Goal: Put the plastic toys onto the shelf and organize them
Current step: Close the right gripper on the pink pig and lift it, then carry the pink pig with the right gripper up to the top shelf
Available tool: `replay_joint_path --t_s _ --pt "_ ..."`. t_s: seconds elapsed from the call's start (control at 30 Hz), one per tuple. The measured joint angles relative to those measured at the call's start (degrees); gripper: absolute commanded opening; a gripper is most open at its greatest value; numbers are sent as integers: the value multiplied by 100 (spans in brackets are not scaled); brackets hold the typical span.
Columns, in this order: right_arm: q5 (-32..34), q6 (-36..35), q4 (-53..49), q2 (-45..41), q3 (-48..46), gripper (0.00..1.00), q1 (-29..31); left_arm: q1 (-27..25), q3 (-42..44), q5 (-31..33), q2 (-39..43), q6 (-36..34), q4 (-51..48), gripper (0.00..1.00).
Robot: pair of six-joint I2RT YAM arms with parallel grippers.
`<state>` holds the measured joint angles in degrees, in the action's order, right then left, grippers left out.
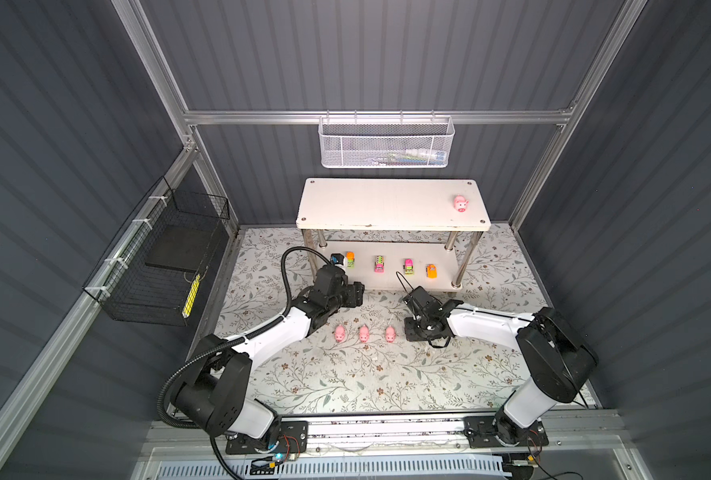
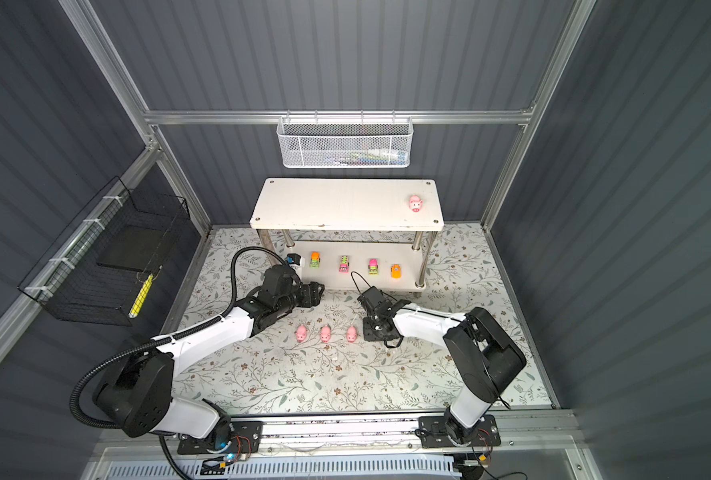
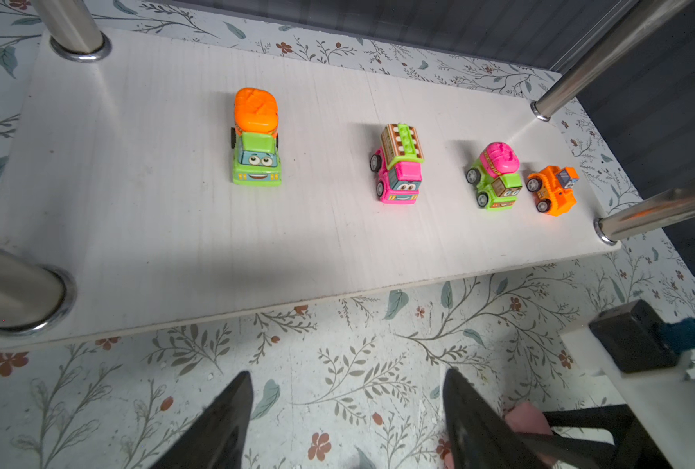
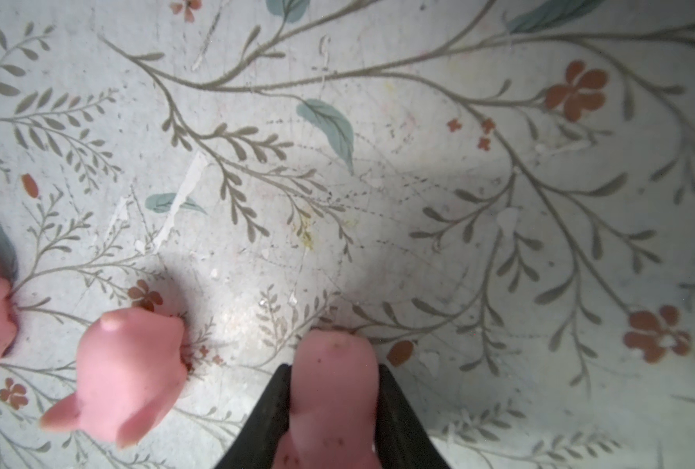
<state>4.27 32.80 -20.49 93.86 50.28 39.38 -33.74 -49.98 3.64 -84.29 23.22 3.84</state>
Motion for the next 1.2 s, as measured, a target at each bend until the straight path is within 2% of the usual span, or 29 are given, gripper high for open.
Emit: replay_joint_path --t_s 0.27,0.4,0.73,1.03,1.2 --pt "31 66 -623 -955 26 34 0 0 0 4 2 -2 9 74" --pt "118 20 -1281 -1488 426 34 0 0 0 72 13 -4 4 74" --pt "350 -284 -2949 -2044 2350 34 0 0 0 127 50 -7 -11 74" --pt "422 -673 -4164 -2011 4223 35 0 0 0 125 50 -7 -11 74" --pt "647 -999 -4581 -1720 5370 35 -2 0 0 122 50 -7 -7 74"
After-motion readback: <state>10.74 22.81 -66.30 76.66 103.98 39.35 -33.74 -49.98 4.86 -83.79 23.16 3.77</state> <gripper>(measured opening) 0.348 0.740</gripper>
